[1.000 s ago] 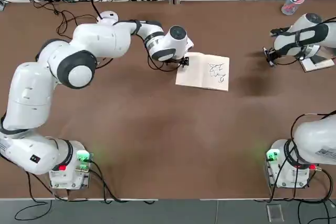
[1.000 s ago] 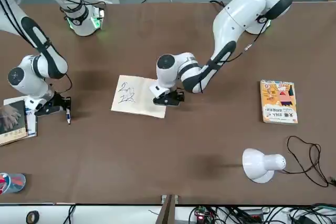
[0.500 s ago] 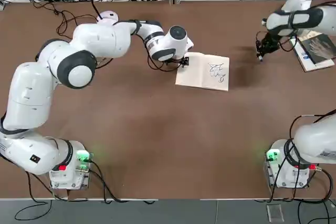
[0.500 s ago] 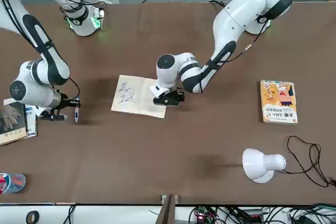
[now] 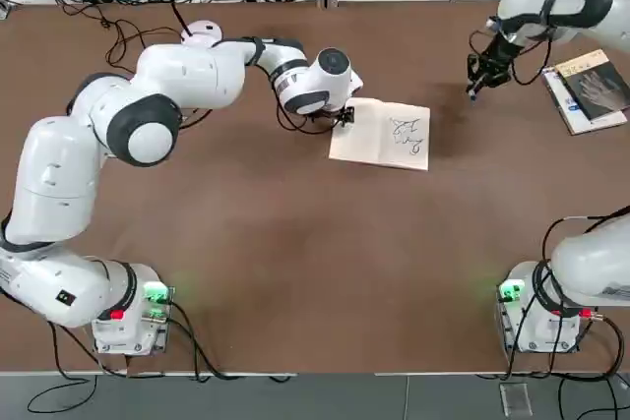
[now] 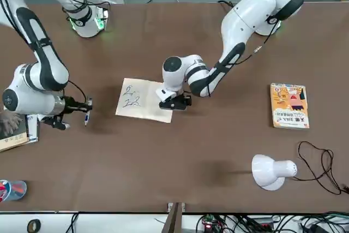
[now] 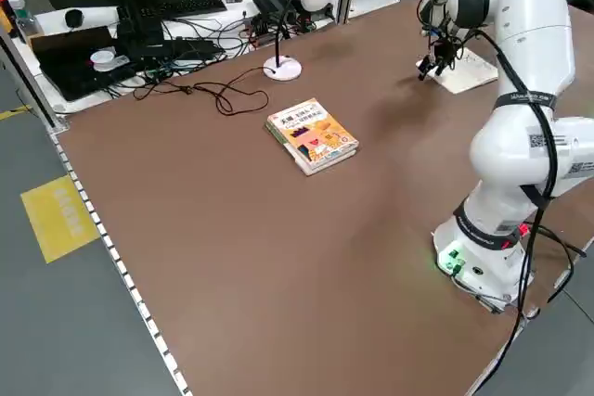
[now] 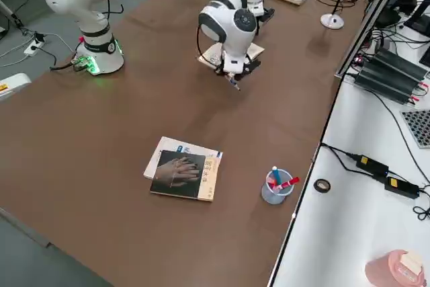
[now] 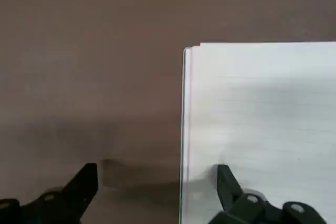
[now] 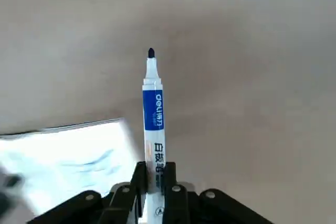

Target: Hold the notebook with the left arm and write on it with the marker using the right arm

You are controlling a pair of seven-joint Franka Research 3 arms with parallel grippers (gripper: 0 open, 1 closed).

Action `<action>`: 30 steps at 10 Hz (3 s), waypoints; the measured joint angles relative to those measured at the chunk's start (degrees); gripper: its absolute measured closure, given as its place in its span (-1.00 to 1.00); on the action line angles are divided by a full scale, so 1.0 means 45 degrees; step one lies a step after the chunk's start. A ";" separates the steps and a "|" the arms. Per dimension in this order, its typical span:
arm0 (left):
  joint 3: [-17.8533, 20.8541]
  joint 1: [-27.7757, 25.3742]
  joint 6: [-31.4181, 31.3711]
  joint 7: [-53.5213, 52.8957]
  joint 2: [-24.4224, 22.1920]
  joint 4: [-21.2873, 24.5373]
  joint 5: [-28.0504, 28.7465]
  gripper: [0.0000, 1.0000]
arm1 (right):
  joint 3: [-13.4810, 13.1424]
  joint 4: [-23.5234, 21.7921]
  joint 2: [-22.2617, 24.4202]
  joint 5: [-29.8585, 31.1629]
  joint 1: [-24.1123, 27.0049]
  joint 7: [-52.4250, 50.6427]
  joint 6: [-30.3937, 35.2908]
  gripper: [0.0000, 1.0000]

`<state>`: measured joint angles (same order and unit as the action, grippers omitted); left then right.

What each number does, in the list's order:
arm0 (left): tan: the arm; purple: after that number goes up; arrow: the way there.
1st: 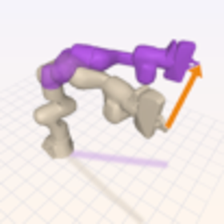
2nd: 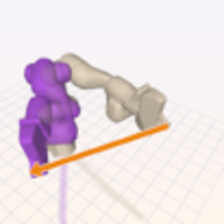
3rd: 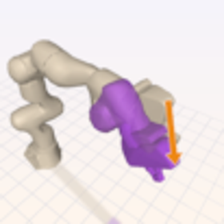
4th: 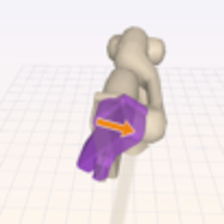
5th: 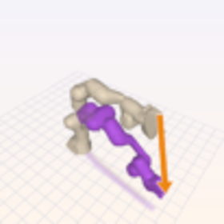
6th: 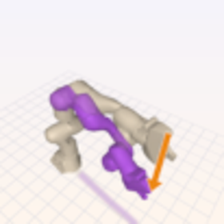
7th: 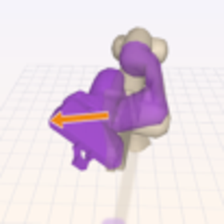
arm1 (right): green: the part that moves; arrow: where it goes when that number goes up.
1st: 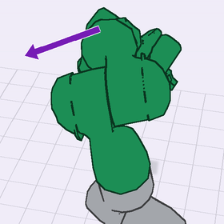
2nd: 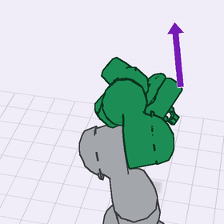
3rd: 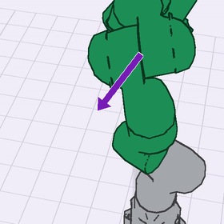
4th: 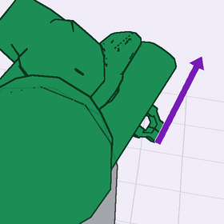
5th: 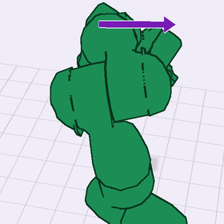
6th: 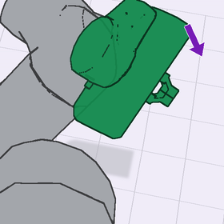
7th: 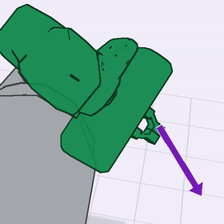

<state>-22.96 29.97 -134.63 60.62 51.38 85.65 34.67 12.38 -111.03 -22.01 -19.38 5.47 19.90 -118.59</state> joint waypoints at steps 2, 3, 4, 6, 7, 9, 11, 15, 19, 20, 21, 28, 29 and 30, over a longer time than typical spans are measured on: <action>0.0000 0.0000 0.0000 0.0000 0.0000 0.0000 0.0000 -1.00 | 0.0010 0.0361 0.0025 -0.1282 -0.0484 0.1167 0.1081 0.65; 0.0000 0.0000 0.0000 -0.0001 0.0000 -0.0001 0.0000 -1.00 | 0.0009 0.0469 0.0062 -0.2008 -0.0590 0.1411 0.1615 0.65; 0.0000 0.0000 0.0000 -0.0001 0.0000 -0.0001 0.0000 -1.00 | 0.0003 0.0520 0.0104 -0.2662 -0.0608 0.1520 0.2080 0.65; 0.0001 0.0000 0.0000 -0.0001 0.0000 -0.0001 0.0000 -1.00 | -0.0070 0.0506 0.0124 -0.3985 -0.0595 0.1551 0.2616 0.65; 0.0001 0.0000 0.0000 -0.0001 0.0000 -0.0002 0.0000 -1.00 | -0.0101 0.0401 0.0118 -0.4630 -0.0591 0.1546 0.2711 0.65; 0.0003 0.0000 0.0000 -0.0001 0.0000 -0.0002 0.0000 -1.00 | -0.0116 -0.0033 0.0086 -0.6006 -0.0592 0.1290 0.2720 0.65; 0.0004 -0.0001 0.0000 -0.0001 0.0000 -0.0003 0.0000 -1.00 | -0.0117 -0.0807 0.0048 -0.7422 -0.0593 0.0108 0.2472 0.65; 0.0010 -0.0002 0.0000 -0.0001 0.0000 -0.0005 0.0000 -1.00 | -0.0123 -0.2217 -0.0159 -0.8176 -0.0593 -0.1643 0.1352 0.65; 0.0011 -0.0002 0.0000 -0.0001 0.0000 -0.0006 0.0000 -1.00 | -0.0126 -0.2730 -0.0200 -0.8366 -0.0593 -0.1809 0.1272 0.65; 0.0012 -0.0002 0.0000 -0.0007 0.0000 -0.0006 0.0000 -1.00 | -0.0126 -0.2794 -0.0200 -0.8418 -0.0594 -0.1816 0.1271 0.65; 0.0012 -0.0002 0.0000 -0.0031 0.0000 -0.0006 0.0000 -1.00 | -0.0125 -0.2858 -0.0200 -0.8435 -0.0594 -0.1831 0.1266 0.65; 0.0021 -0.0003 -0.0001 -0.0202 0.0000 -0.0013 0.0000 -1.00 | -0.0077 -0.3441 -0.0182 -0.9565 -0.1124 -0.2105 0.1157 0.65; 0.0022 -0.0003 -0.0001 -0.0203 0.0000 -0.0013 0.0000 -1.00 | -0.0072 -0.3439 -0.0162 -0.9893 -0.1242 -0.2107 0.1063 0.65; 0.0024 -0.0004 -0.0001 -0.0205 0.0000 -0.0013 0.0000 -1.00 | -0.0068 -0.3433 -0.0139 -1.0225 -0.1380 -0.2116 0.0933 0.65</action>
<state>-22.85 29.96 -134.63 59.70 51.38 85.59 34.67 12.08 -126.48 -22.63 -65.39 -0.74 10.38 -114.39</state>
